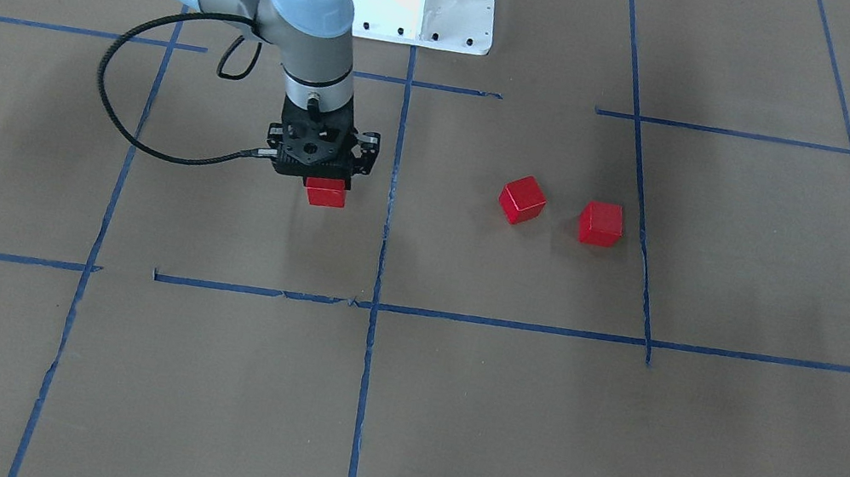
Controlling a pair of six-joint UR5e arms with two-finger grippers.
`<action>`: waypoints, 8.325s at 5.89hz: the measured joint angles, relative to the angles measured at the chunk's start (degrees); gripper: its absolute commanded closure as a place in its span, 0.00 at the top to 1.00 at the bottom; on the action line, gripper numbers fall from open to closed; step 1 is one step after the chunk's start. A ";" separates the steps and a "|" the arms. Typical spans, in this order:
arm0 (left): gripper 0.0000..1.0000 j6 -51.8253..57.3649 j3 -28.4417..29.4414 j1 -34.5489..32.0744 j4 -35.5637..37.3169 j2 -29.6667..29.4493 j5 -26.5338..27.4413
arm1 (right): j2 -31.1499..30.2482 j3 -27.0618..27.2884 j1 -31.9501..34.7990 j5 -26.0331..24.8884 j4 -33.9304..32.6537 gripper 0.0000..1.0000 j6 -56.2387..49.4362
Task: Form red blocks into L shape at center
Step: 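Carry the red cube with the right gripper to the table center and lower it, then open the right gripper and withdraw the right arm away from the cube, then move the left gripper over the red cube farther from center and grasp it, then carry the red cube with the left gripper toward the center cube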
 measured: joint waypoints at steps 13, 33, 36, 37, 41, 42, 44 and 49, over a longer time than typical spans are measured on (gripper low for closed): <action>1.00 0.06 0.17 0.02 -0.08 -0.16 0.00 | 5.95 -5.72 -2.16 -1.61 2.23 1.00 4.47; 1.00 -104.26 4.55 55.87 -5.31 -40.65 25.10 | -50.65 17.61 59.31 27.77 -10.10 1.00 -86.72; 1.00 -105.42 7.40 57.65 -5.72 -41.59 25.39 | -50.93 17.44 59.32 27.77 -10.08 1.00 -86.74; 1.00 -105.39 8.22 58.19 -5.76 -41.62 25.43 | -51.06 17.41 59.32 27.74 -10.08 1.00 -86.78; 0.90 -105.17 11.15 59.30 -7.32 -41.78 25.63 | -51.34 17.41 59.32 27.77 -10.08 1.00 -86.81; 0.66 -105.20 11.38 59.89 -7.51 -41.77 26.38 | -51.38 17.41 59.32 27.77 -10.08 1.00 -86.81; 0.25 -105.19 11.63 60.44 -7.58 -41.84 27.67 | -51.49 17.41 59.32 27.77 -10.08 1.00 -86.81; 0.02 -83.28 10.88 57.26 -8.13 -47.17 30.22 | -51.50 17.40 59.32 27.77 -10.08 1.00 -86.81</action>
